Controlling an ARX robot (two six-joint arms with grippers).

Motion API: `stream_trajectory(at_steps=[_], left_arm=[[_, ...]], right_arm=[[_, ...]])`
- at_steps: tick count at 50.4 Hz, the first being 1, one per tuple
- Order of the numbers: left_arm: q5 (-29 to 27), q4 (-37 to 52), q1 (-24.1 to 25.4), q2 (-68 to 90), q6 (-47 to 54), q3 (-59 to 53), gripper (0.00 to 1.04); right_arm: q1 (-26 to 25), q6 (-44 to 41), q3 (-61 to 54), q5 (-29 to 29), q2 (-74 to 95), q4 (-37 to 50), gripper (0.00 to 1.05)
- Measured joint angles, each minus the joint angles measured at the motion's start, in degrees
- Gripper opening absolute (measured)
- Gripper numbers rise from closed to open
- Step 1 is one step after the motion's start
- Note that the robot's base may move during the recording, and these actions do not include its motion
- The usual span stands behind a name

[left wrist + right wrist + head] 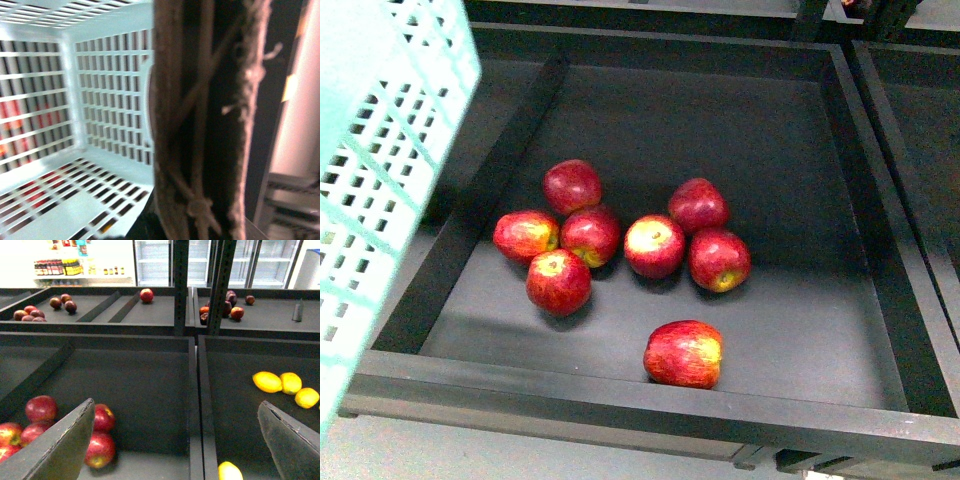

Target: Pick lemon and mango into basket

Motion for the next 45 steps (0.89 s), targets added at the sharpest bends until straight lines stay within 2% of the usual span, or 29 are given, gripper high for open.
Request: stream_trajectory(at_steps=[2, 4, 14, 22, 33, 45], left_arm=[[0.7, -9.2, -1.2, 3.1, 6.3, 4.2, 0.04], [0.3, -14.7, -3.1, 5.8, 14.2, 6.8, 0.04], [-6.4, -10.6, -12.2, 13.3, 26.9, 7.4, 0.04], [-8.7, -4.2, -19.2, 19.6, 27.7, 7.6, 0.04], [-4.1, 3.4, -28.0, 30.9, 24.5, 12.3, 0.04], [-1.6, 6.6, -37.4, 39.2, 23.3, 18.6, 0.04]], right_arm=[[0.0, 0.0, 0.0, 0.0, 0.0, 0.0, 0.96], [0.0, 0.0, 0.0, 0.0, 0.0, 0.0, 0.96], [0.0, 0.0, 0.0, 0.2, 0.0, 0.0, 0.96], [0.0, 0.0, 0.0, 0.2, 0.0, 0.0, 0.96], [0.0, 0.0, 0.0, 0.2, 0.0, 0.0, 0.96], [0.0, 0.0, 0.0, 0.2, 0.0, 0.0, 0.96]])
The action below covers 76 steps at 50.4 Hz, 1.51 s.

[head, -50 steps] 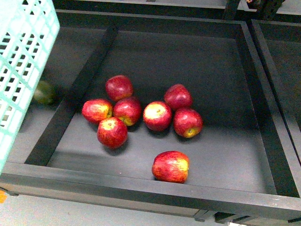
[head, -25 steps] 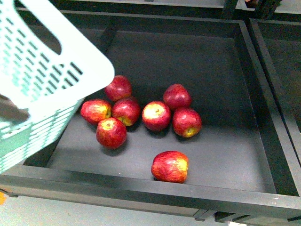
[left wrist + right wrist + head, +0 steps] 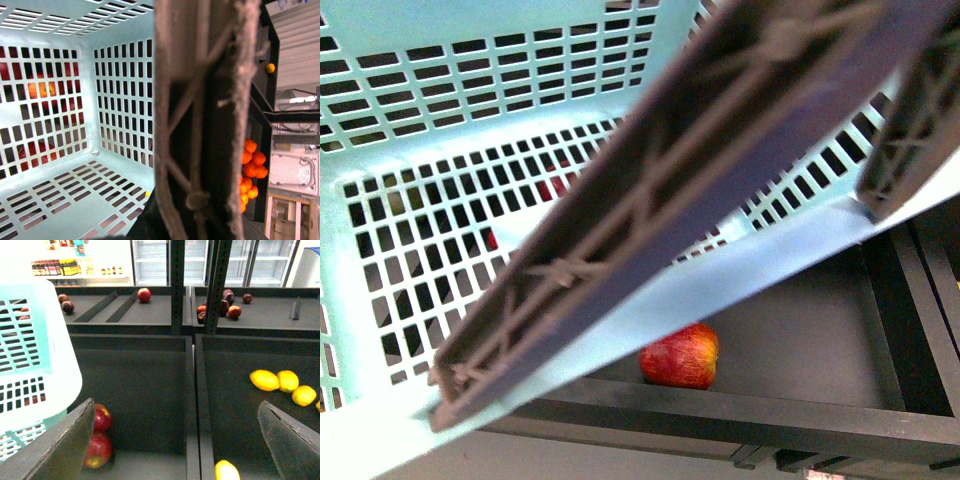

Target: Pick lemon and mango into basket

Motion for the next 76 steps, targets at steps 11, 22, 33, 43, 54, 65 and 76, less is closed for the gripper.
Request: stream_trajectory(at_steps=[11, 22, 33, 43, 54, 65, 76], left_arm=[[-0.1, 0.5, -3.3, 0.5, 0.4, 0.4, 0.04], [-0.2, 0.5, -3.4, 0.5, 0.4, 0.5, 0.04], [-0.3, 0.5, -3.4, 0.5, 0.5, 0.5, 0.04], [-0.1, 0.7, -3.5, 0.5, 0.5, 0.5, 0.04], [-0.3, 0.7, -3.5, 0.5, 0.6, 0.5, 0.04], [-0.2, 0.7, -3.5, 0.5, 0.6, 0.5, 0.04], [-0.3, 0.7, -3.5, 0.5, 0.6, 0.5, 0.04]], right_arm=[[0.0, 0.0, 0.0, 0.0, 0.0, 0.0, 0.96], [0.0, 0.0, 0.0, 0.0, 0.0, 0.0, 0.96], [0.0, 0.0, 0.0, 0.0, 0.0, 0.0, 0.96], [-10.7, 11.5, 7.8, 0.5, 22.8, -12.8, 0.96], [-35.6, 10.8, 11.5, -7.7, 52.9, 7.1, 0.96], [-40.8, 9.5, 18.9, -7.0, 83.1, 23.3, 0.96], [-42.7, 8.8, 28.8, -3.5, 103.3, 28.6, 0.96]])
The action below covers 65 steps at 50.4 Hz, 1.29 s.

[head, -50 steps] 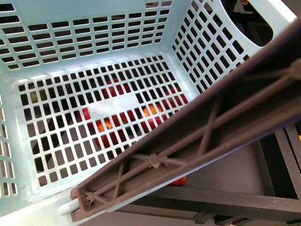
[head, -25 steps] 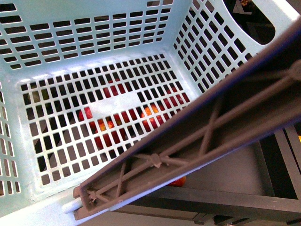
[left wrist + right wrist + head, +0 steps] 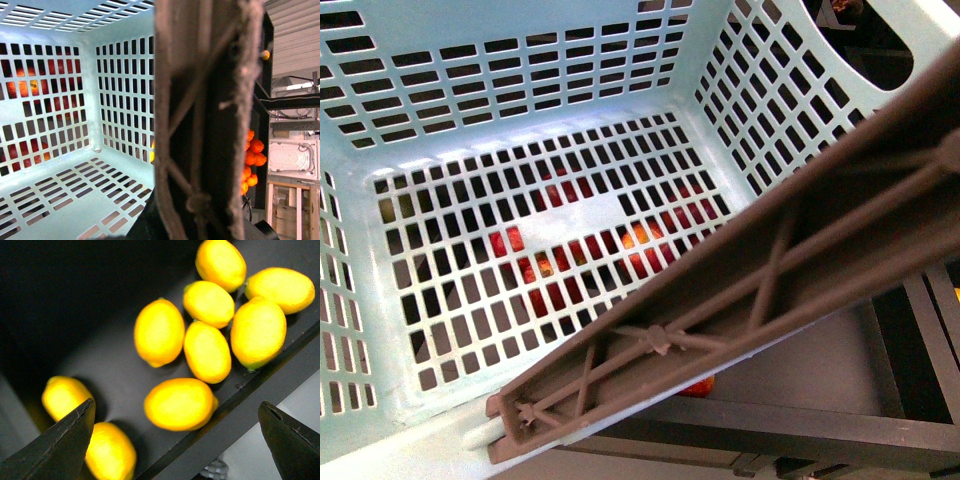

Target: Pick lemon and mango into basket

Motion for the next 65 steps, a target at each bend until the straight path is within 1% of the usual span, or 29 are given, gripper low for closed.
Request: stream_trajectory(at_steps=[7, 18, 30, 42, 52, 65], left_arm=[[0.0, 0.0, 0.0, 0.0, 0.0, 0.0, 0.04], [0.0, 0.0, 0.0, 0.0, 0.0, 0.0, 0.04], [0.0, 0.0, 0.0, 0.0, 0.0, 0.0, 0.04], [0.0, 0.0, 0.0, 0.0, 0.0, 0.0, 0.04], [0.0, 0.0, 0.0, 0.0, 0.0, 0.0, 0.04], [0.0, 0.0, 0.0, 0.0, 0.0, 0.0, 0.04]], right_arm=[[-0.7, 1.0, 5.2, 0.9, 8.4, -1.2, 0.96], [-0.7, 4.2, 11.1, 2.0, 15.6, -2.2, 0.96], [2.3, 8.3, 16.5, 3.2, 21.6, -2.4, 0.96], [4.9, 10.7, 20.4, 4.4, 27.0, -2.5, 0.96], [6.2, 12.2, 23.6, 4.5, 29.4, -3.3, 0.96], [7.0, 14.1, 29.9, 4.9, 33.2, -6.4, 0.96]])
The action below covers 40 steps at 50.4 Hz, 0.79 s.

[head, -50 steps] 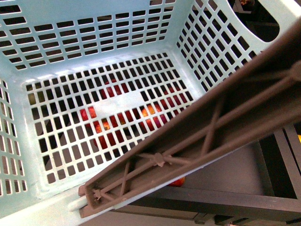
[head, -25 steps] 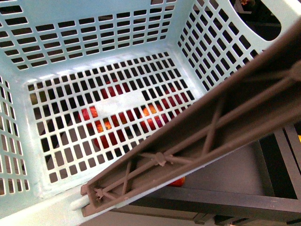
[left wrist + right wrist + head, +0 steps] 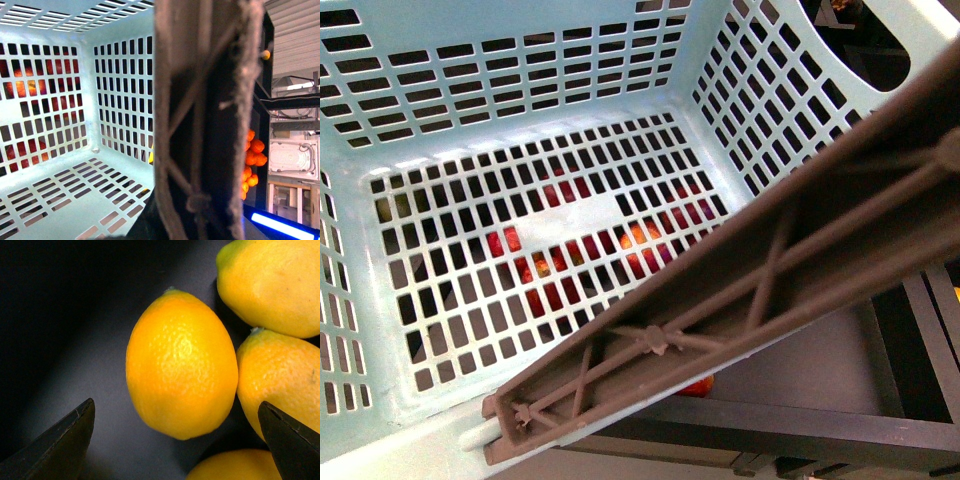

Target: Pick lemon and mango into basket

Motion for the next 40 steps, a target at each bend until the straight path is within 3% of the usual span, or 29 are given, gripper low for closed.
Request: stream_trajectory(at_steps=[40], left_arm=[[0.0, 0.0, 0.0, 0.0, 0.0, 0.0, 0.04]], right_arm=[[0.9, 0.8, 13.1, 0.2, 9.2, -5.7, 0.96]])
